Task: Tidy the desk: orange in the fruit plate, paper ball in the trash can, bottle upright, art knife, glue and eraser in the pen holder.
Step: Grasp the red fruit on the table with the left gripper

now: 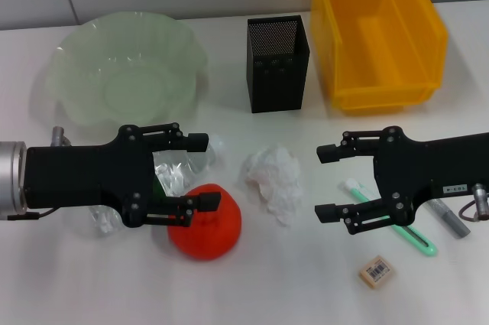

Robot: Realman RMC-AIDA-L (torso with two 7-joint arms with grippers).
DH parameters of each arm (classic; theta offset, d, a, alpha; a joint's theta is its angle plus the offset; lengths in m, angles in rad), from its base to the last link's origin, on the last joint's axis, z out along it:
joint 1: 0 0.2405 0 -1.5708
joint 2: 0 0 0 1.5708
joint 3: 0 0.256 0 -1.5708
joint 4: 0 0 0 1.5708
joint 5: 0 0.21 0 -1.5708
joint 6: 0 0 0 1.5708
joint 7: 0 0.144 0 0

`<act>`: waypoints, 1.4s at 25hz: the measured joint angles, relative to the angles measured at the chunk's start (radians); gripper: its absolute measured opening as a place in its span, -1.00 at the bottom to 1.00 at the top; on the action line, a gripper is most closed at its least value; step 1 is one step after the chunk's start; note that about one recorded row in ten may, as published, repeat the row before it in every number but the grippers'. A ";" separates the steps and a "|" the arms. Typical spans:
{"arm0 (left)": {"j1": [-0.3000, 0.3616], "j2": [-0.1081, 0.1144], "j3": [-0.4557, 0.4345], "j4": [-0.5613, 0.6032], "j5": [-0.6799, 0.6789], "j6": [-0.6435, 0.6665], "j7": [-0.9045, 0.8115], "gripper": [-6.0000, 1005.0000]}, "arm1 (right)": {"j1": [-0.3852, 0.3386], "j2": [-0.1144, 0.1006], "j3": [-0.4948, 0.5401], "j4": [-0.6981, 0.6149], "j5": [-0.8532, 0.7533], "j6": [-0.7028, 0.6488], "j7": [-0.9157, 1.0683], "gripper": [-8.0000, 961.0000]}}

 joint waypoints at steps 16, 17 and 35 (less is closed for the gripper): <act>0.004 -0.003 0.000 0.000 0.002 -0.022 0.000 0.58 | -0.005 0.000 0.000 -0.006 0.000 -0.008 0.001 0.72; 0.005 -0.003 -0.001 0.000 0.002 -0.027 0.000 0.58 | -0.005 0.000 0.000 -0.006 -0.001 -0.009 0.001 0.72; -0.018 -0.008 0.012 -0.086 0.071 -0.184 -0.002 0.54 | 0.000 -0.001 0.011 -0.009 -0.023 0.001 0.017 0.72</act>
